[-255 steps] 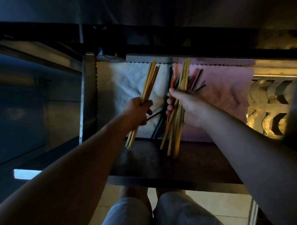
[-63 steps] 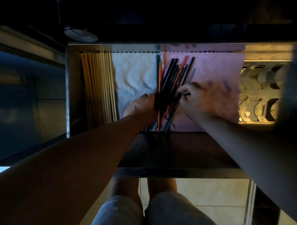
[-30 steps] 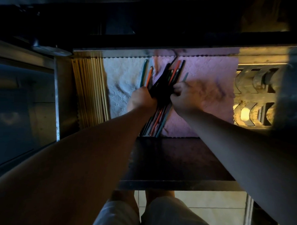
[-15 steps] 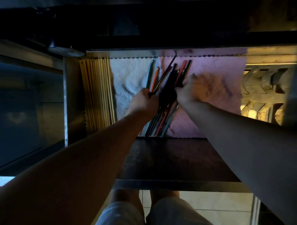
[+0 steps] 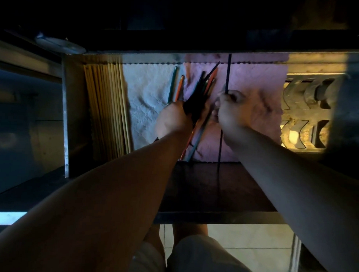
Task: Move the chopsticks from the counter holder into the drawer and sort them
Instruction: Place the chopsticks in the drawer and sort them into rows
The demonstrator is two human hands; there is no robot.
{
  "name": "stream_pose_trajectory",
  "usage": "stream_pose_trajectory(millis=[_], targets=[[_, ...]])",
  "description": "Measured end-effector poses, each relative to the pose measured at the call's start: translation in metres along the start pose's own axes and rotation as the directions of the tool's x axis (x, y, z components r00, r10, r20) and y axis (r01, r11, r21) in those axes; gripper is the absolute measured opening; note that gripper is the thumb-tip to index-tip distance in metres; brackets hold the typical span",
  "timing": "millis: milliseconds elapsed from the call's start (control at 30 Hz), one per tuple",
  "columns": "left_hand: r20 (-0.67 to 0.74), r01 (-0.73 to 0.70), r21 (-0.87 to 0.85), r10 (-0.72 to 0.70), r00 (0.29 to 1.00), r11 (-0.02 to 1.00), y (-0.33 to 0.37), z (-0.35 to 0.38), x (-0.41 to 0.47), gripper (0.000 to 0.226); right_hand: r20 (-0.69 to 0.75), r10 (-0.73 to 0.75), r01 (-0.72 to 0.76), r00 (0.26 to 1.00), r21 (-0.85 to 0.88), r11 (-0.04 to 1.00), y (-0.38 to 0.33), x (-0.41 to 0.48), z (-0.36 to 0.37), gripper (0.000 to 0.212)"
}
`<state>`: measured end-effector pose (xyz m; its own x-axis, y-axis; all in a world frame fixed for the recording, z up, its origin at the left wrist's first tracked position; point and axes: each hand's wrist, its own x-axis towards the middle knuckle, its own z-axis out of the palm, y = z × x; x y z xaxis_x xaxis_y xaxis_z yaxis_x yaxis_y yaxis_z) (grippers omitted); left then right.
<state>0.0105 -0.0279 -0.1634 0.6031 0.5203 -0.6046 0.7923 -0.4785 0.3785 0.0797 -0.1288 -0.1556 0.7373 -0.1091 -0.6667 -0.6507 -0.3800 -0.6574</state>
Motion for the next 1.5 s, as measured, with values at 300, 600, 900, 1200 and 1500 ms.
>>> stream_pose_trajectory(millis=[300, 600, 900, 1200, 1500], targets=[[-0.063, -0.041, 0.138, 0.050, 0.997, 0.990, 0.002, 0.007, 0.003, 0.029, 0.060, -0.031, 0.020, 0.998, 0.162, 0.987, -0.015, -0.015, -0.003, 0.021], [-0.019, 0.017, 0.043, -0.016, 1.000, 0.999, 0.009, 0.003, 0.008, 0.036, 0.106, -0.047, 0.032, 0.993, 0.142, 0.989, -0.013, -0.021, -0.007, 0.024], [0.077, 0.006, -0.105, 0.002, 0.997, 0.994, 0.002, -0.013, 0.000, 0.029, 0.135, -0.019, 0.003, 0.991, 0.116, 0.993, -0.012, -0.020, -0.001, 0.013], [0.046, -0.022, 0.065, 0.019, 0.999, 0.998, -0.039, -0.040, -0.005, 0.025, 0.065, 0.066, -0.072, 0.996, 0.098, 0.993, -0.011, -0.017, 0.007, 0.024], [0.119, 0.175, -0.046, -0.169, 0.978, 0.983, -0.030, -0.024, 0.003, 0.029, 0.074, 0.039, -0.042, 0.996, 0.033, 0.999, -0.010, -0.018, 0.000, 0.022]])
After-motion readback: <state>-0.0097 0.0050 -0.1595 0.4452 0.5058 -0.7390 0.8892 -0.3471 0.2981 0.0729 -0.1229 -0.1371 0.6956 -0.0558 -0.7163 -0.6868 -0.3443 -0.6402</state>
